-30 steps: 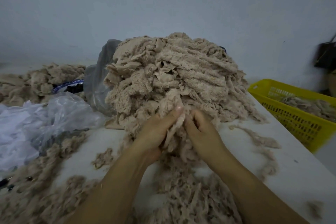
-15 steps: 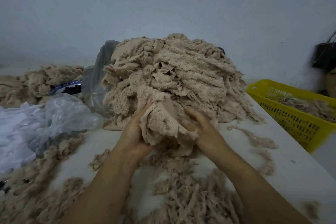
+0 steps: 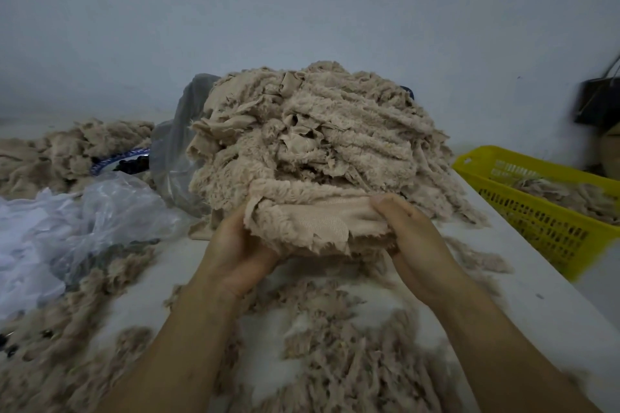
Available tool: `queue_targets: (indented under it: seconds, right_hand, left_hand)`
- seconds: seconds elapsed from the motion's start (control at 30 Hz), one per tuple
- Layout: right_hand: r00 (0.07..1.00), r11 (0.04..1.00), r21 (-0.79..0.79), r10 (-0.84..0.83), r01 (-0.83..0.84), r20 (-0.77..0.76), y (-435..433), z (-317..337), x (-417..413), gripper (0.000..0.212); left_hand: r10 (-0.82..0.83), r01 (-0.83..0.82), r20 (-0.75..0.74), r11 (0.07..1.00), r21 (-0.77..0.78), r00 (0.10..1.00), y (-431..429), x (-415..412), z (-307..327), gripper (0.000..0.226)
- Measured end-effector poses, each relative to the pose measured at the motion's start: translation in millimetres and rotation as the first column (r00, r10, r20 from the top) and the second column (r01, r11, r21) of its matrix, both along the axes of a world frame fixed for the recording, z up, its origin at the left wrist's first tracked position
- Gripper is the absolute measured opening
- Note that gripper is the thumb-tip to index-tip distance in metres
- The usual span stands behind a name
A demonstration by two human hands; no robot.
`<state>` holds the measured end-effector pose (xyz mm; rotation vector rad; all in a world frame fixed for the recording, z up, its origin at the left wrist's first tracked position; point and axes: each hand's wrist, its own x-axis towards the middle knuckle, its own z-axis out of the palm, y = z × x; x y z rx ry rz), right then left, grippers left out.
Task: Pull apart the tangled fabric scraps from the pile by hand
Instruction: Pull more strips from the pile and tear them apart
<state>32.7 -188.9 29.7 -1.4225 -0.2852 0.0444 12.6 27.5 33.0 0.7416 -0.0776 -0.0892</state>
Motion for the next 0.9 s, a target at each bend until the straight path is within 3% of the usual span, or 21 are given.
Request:
queue_targets:
  seconds: [0.03, 0.1, 0.17, 0.23, 0.27, 0.33, 0.4, 0.5, 0.67, 0.73, 0.9]
  right_hand:
    - [1.000, 1.000, 0.016, 0.006, -0.006, 0.013, -0.2, 1.6, -0.9, 0.024]
    - [0.997, 1.000, -0.015, 0.008, -0.007, 0.075, 0.6, 2.7, -3.0, 0.027]
    - [0.987, 0.995, -0.102, 0.000, 0.017, 0.161, 4.9, 3.9, -7.4, 0.029]
    - [0.972, 0.977, -0.205, -0.006, 0.055, 0.233, 9.6, 5.4, -10.1, 0.026]
    - [0.965, 0.966, -0.245, -0.015, 0.081, 0.260, 11.8, 5.6, -9.9, 0.024]
    - [0.955, 0.952, -0.283, -0.031, 0.118, 0.294, 14.7, 4.8, -7.6, 0.021]
    - [0.952, 0.947, -0.300, -0.023, 0.119, 0.305, 16.4, 4.5, -7.1, 0.020]
    - [0.924, 0.877, -0.457, 0.041, 0.149, 0.381, 12.5, 1.6, -6.8, 0.017]
    - [0.958, 0.799, -0.585, 0.044, 0.136, 0.283, 9.5, -10.7, 0.5, 0.018]
    - [0.965, 0.827, -0.543, 0.002, 0.147, 0.264, 9.4, -10.9, 2.5, 0.019]
    - [0.955, 0.911, -0.375, -0.061, 0.172, 0.289, 3.7, -5.0, -2.7, 0.016]
  left_hand:
    - [-0.005, 0.005, 0.007, 1.000, -0.024, 1.000, -2.5, -2.1, 5.0, 0.022]
    - [-0.002, 0.004, 0.025, 0.997, -0.079, 1.000, -7.6, -4.5, 7.5, 0.035]
    - [0.081, -0.080, -0.013, 0.993, 0.093, 0.997, -14.8, -6.6, 7.3, 0.025]
    - [0.124, -0.112, -0.016, 0.934, 0.339, 0.992, -17.9, -7.5, 7.9, 0.062]
    - [0.049, -0.053, 0.021, 0.887, 0.459, 0.999, -21.4, -5.3, 7.1, 0.062]
    - [-0.094, 0.014, 0.074, 0.704, 0.710, 0.993, -32.5, -8.7, 13.7, 0.036]
    - [-0.164, 0.023, 0.086, 0.568, 0.823, 0.983, -35.9, -8.9, 12.4, 0.029]
    - [-0.066, -0.020, 0.084, 0.663, 0.748, 0.994, -32.0, -8.1, 13.4, 0.021]
    - [0.056, -0.048, -0.002, 0.882, 0.469, 0.998, -24.1, -5.2, 12.4, 0.015]
    - [0.051, -0.036, -0.035, 0.933, 0.358, 0.998, -23.2, -4.9, 14.3, 0.013]
    - [-0.068, 0.065, 0.010, 0.981, 0.183, 0.998, -12.8, -6.0, 16.4, 0.033]
